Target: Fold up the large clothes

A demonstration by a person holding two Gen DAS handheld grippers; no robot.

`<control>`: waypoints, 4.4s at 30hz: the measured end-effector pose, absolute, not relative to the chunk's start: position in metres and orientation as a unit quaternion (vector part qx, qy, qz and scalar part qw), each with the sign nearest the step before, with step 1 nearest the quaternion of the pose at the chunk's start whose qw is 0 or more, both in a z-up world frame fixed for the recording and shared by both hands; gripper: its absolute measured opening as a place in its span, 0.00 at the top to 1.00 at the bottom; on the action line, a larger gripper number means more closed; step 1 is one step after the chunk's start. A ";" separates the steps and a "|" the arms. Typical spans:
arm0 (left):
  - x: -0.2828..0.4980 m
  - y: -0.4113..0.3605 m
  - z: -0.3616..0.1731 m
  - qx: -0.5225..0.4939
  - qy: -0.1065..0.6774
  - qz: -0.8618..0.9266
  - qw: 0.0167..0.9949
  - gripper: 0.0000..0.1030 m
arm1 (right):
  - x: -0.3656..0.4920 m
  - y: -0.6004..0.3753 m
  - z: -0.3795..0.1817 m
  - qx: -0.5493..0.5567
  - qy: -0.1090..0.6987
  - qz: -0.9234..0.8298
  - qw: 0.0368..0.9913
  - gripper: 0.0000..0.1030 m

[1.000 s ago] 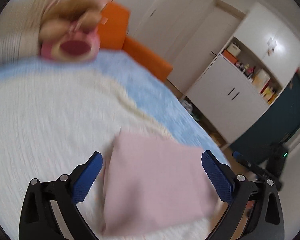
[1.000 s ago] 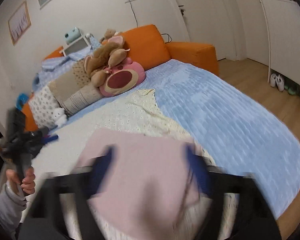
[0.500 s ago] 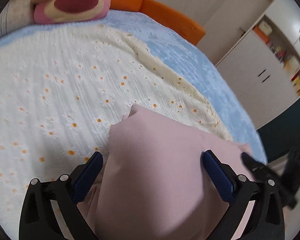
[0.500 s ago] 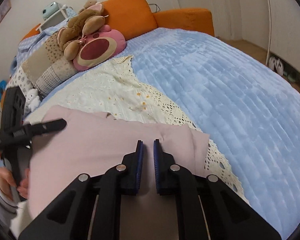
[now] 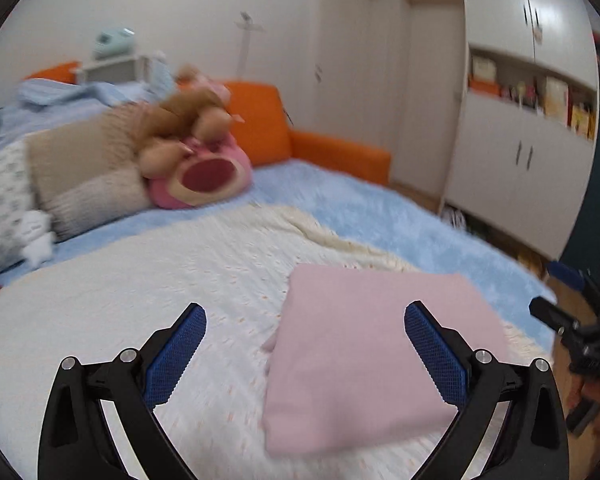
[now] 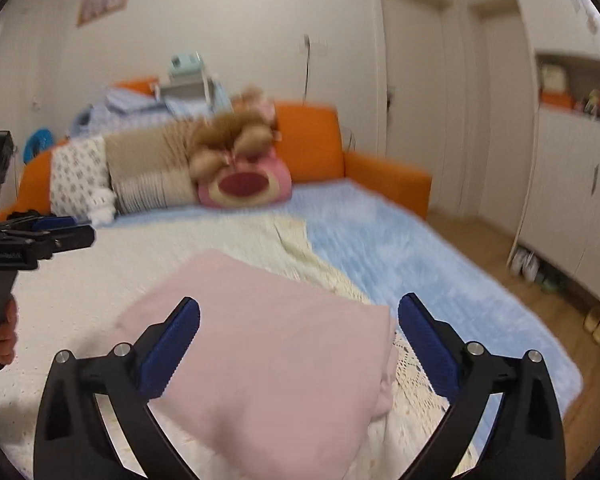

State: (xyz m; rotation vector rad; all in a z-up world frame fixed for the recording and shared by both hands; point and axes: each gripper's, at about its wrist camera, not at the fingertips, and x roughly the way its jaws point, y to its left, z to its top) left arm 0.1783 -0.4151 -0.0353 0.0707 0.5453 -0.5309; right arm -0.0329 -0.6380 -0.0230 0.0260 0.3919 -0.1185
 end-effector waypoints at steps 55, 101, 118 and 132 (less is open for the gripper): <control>-0.026 -0.385 -0.135 0.084 0.262 -0.269 0.923 0.02 | -0.207 -0.527 -0.122 0.020 0.231 -0.161 0.959 0.05; -0.043 -0.406 -0.135 0.099 0.250 -0.264 0.926 0.02 | -0.205 -0.530 -0.133 0.036 0.235 -0.174 0.956 0.05; -0.048 -0.408 -0.142 0.105 0.242 -0.268 0.926 0.02 | -0.209 -0.523 -0.138 0.047 0.234 -0.176 0.955 0.05; -0.045 -0.409 -0.144 0.096 0.252 -0.267 0.925 0.02 | -0.207 -0.520 -0.140 0.045 0.237 -0.176 0.954 0.05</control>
